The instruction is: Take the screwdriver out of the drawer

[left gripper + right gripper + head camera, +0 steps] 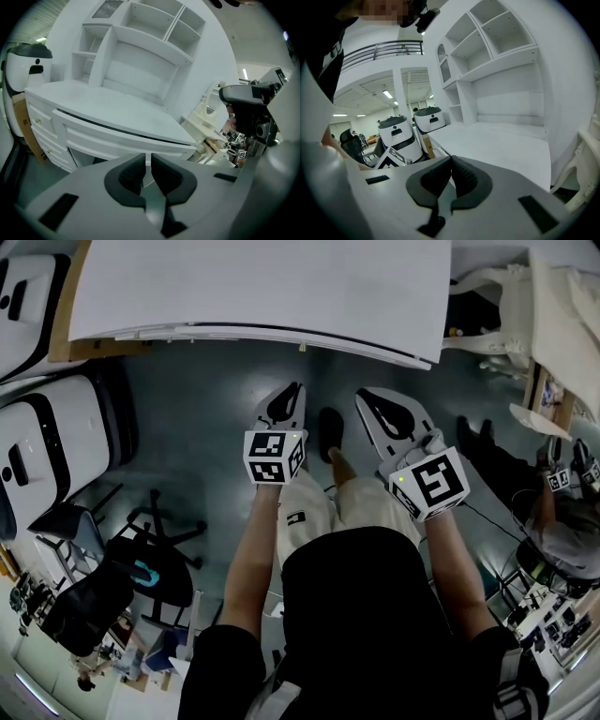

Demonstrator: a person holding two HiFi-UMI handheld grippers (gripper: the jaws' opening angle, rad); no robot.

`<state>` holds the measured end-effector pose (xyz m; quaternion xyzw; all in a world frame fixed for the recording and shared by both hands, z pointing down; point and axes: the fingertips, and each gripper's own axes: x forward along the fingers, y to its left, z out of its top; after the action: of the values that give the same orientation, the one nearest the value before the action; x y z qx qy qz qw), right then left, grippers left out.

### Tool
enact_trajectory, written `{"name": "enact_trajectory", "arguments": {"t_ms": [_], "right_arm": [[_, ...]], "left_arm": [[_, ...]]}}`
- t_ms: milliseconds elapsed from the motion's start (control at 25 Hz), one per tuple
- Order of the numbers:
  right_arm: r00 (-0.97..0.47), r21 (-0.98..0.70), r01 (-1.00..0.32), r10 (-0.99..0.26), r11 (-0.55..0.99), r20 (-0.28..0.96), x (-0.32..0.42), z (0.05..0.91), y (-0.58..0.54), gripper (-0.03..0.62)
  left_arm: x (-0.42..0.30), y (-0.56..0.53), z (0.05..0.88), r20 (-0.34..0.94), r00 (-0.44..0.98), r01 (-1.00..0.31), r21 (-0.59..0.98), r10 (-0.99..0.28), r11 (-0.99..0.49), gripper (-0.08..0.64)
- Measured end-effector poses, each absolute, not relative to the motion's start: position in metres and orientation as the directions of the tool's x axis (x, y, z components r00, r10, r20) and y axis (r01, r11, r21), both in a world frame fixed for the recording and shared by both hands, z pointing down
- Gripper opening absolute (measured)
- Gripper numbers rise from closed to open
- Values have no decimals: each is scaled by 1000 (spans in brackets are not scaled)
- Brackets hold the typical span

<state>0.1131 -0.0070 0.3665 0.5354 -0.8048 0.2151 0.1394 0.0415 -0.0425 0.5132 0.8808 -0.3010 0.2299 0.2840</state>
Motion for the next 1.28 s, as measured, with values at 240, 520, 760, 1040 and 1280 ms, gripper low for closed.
{"name": "enact_trajectory", "arguments": {"t_ms": [240, 520, 760, 1040, 1280], "right_arm": [[-372, -200, -928, -803, 314, 465, 123, 383, -16, 17], [-357, -212, -933, -805, 290, 474, 131, 397, -25, 17], [-353, -220, -935, -795, 279, 494, 136, 416, -31, 17], [-360, -235, -932, -784, 276, 505, 135, 431, -34, 17], [-362, -249, -930, -779, 268, 511, 129, 439, -34, 17]], "left_arm": [[51, -59, 540, 589, 708, -661, 359, -389, -659, 69], [64, -76, 570, 611, 695, -667, 352, -379, -656, 103], [71, -93, 601, 642, 665, -690, 334, -381, -642, 144], [82, -104, 629, 671, 645, -700, 326, -366, -635, 147], [90, -111, 647, 686, 638, -699, 326, -349, -636, 147]]}}
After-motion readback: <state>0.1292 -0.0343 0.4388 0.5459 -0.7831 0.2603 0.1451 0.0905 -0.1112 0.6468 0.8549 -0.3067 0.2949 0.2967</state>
